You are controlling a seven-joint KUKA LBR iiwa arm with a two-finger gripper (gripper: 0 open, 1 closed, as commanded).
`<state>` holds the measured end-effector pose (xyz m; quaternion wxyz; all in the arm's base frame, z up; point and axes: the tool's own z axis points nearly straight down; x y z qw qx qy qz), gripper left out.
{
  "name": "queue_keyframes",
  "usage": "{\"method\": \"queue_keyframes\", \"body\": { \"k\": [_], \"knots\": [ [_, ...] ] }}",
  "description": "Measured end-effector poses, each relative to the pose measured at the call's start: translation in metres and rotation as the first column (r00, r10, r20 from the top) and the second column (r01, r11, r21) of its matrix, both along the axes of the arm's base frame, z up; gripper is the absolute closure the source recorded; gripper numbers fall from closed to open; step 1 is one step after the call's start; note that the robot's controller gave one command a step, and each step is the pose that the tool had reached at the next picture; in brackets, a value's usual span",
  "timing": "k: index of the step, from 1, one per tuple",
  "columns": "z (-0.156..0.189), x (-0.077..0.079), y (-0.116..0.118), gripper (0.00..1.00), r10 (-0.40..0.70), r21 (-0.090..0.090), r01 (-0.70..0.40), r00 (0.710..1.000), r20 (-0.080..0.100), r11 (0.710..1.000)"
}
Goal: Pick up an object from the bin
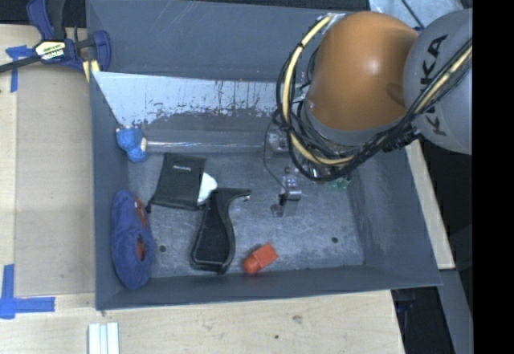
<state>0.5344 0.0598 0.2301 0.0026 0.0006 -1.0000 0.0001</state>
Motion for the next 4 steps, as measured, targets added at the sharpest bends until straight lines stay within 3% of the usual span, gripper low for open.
{"method": "queue_keyframes", "body": {
  "k": [1, 2, 3, 4],
  "knots": [
    [-0.136, 0.018, 0.079, 0.00, 0.175, 0.001, -0.175, 0.985, 0.003, 0.985],
    [-0.149, 0.055, 0.070, 0.00, 0.272, 0.017, -0.272, 0.962, 0.015, 0.962],
    [-0.140, 0.065, 0.066, 1.00, 0.270, 0.004, -0.271, 0.961, 0.051, 0.963],
    [-0.151, 0.060, 0.060, 0.00, 0.271, -0.003, -0.271, 0.962, 0.036, 0.962]
  ]
}}
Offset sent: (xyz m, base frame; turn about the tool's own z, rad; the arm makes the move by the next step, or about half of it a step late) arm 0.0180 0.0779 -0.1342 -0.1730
